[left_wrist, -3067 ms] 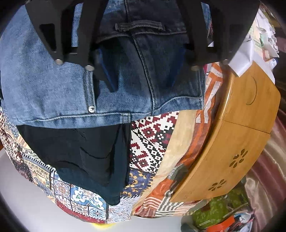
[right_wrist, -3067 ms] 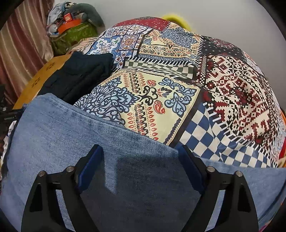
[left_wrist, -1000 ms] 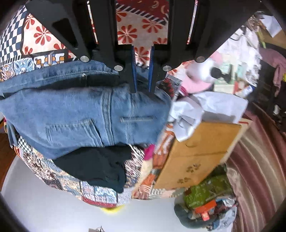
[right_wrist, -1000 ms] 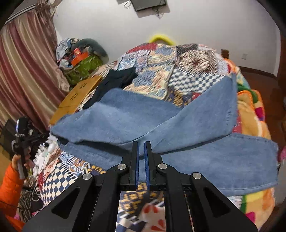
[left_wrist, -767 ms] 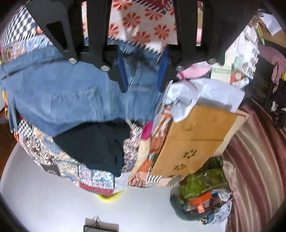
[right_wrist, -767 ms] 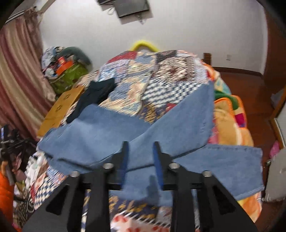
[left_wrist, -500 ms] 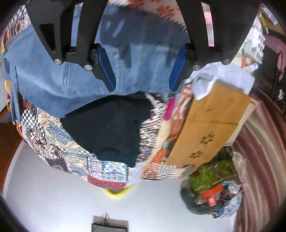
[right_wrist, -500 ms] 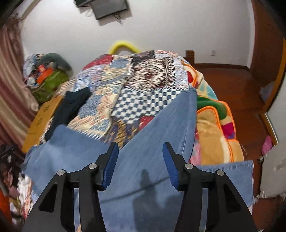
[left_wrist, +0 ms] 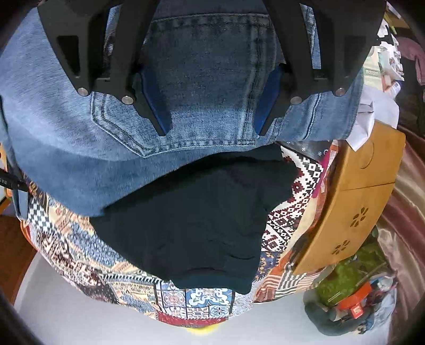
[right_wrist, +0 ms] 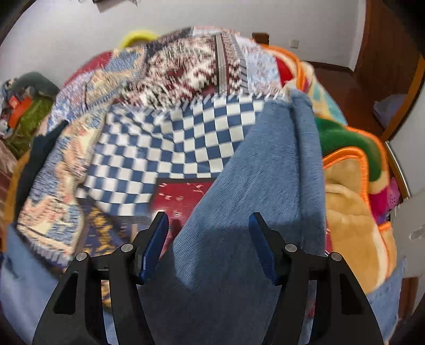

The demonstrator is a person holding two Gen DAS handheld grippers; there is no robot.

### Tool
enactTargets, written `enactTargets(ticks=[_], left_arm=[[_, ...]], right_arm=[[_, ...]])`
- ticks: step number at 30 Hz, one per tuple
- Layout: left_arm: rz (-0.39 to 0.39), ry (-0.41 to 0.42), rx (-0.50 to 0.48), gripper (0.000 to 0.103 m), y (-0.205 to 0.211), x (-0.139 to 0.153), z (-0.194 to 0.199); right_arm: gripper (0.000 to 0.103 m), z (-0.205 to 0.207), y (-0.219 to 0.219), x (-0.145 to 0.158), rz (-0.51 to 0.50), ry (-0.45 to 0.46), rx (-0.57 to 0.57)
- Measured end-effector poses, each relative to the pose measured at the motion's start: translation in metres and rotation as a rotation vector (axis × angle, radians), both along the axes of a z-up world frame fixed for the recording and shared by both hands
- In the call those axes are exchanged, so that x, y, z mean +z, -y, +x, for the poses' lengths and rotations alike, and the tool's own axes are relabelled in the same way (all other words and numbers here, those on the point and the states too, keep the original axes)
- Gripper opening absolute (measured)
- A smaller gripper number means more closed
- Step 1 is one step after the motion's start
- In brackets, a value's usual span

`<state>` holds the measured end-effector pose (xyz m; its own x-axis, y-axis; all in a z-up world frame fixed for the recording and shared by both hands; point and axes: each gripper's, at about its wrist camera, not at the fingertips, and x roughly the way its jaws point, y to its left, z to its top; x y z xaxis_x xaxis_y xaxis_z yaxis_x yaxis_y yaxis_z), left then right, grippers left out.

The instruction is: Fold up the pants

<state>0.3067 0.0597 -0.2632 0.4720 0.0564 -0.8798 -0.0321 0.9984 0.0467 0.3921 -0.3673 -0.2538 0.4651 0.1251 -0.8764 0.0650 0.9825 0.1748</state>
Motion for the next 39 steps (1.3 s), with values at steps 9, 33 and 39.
enactTargets(ticks=[9, 33, 39], left_arm=[[0.022, 0.006, -0.008, 0.067, 0.006, 0.013, -0.003], [0.045, 0.104, -0.103, 0.076, 0.071, 0.066, -0.055], [0.034, 0.074, -0.086, 0.076, 0.073, 0.051, -0.058]], right_arm=[[0.006, -0.013, 0.01, 0.0, -0.007, 0.018, 0.07], [0.04, -0.255, 0.186, 0.043, 0.133, 0.021, -0.328], [0.047, -0.234, 0.192, 0.046, 0.171, 0.04, -0.381]])
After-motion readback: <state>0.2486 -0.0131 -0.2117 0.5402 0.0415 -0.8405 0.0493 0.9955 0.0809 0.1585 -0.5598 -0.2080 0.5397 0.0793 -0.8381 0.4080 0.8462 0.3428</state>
